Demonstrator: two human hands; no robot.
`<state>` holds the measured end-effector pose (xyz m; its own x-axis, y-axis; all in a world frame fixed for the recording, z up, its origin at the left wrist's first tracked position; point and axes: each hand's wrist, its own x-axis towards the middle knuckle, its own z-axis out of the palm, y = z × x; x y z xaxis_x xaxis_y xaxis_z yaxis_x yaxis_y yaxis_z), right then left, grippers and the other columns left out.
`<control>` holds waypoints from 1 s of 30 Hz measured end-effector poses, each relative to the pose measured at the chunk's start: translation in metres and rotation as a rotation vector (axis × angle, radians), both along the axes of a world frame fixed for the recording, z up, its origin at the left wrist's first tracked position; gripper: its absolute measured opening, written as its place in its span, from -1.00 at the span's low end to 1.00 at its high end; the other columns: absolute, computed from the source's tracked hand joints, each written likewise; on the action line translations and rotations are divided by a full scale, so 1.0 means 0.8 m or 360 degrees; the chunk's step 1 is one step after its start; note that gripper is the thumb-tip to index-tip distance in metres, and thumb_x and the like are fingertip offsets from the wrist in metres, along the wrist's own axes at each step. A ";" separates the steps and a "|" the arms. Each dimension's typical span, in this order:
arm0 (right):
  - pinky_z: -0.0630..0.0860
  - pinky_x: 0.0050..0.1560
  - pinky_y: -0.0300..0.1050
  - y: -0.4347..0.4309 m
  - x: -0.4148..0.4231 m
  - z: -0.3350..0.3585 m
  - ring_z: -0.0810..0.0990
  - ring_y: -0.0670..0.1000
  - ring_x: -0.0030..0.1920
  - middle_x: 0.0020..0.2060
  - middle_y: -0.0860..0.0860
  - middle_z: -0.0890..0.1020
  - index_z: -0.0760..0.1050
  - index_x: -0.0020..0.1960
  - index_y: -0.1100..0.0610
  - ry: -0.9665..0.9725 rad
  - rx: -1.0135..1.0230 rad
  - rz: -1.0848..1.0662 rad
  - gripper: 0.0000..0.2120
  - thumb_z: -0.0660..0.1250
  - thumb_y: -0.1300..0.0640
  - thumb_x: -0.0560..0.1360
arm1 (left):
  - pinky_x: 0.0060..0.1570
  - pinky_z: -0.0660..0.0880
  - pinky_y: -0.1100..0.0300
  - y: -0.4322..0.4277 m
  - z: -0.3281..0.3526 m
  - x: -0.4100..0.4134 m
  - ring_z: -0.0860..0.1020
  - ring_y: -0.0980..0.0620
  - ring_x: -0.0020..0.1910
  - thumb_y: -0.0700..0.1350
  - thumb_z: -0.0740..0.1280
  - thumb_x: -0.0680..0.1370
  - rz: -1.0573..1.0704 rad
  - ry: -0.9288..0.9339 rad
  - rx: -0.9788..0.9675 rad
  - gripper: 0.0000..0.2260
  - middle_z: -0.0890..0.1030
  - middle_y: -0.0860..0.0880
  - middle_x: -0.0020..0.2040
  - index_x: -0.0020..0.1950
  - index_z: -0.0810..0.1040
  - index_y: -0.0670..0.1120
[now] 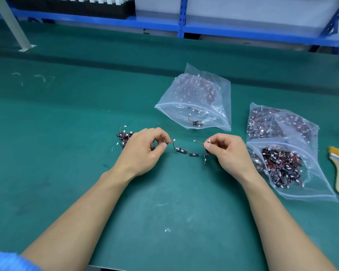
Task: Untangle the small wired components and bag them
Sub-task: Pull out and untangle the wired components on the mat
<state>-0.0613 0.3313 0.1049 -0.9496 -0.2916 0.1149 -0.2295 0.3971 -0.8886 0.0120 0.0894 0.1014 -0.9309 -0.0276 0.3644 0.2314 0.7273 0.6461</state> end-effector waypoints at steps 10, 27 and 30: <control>0.56 -0.16 0.00 0.000 -0.002 -0.005 0.57 -0.03 -0.29 -0.37 -0.20 0.64 0.62 -0.30 -0.10 0.0128 0.0500 -0.0186 -0.81 0.42 -0.01 0.49 | -0.24 0.33 0.22 -0.005 -0.007 -0.004 0.44 0.38 -0.33 -0.08 0.50 0.48 0.0243 -0.0166 -0.0080 -0.89 0.60 0.25 -0.34 -0.18 0.62 0.10; 0.34 -0.31 -0.21 -0.001 -0.005 -0.006 0.49 -0.21 -0.45 -0.43 -0.12 0.67 0.63 -0.31 -0.01 -0.0020 0.0192 -0.0277 -0.79 0.41 0.07 0.49 | -0.01 0.21 0.16 0.034 -0.005 0.000 0.36 0.05 0.10 0.20 0.27 0.60 -0.0169 -0.0048 -0.0830 -0.65 0.50 0.14 0.16 0.34 0.57 0.14; 0.30 -0.36 -0.22 -0.001 -0.004 -0.005 0.45 -0.22 -0.49 -0.42 -0.13 0.68 0.63 -0.30 0.00 -0.0023 0.0178 -0.0264 -0.79 0.40 0.08 0.51 | 0.02 0.27 0.14 0.029 -0.002 0.002 0.37 0.06 0.08 0.19 0.30 0.59 -0.0191 -0.0042 -0.0828 -0.70 0.52 0.16 0.16 0.27 0.61 0.14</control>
<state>-0.0646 0.3307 0.1013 -0.9870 -0.1414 0.0768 -0.1405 0.5249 -0.8395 0.0133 0.1130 0.0994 -0.9253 0.2578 0.2782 0.3213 0.9225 0.2138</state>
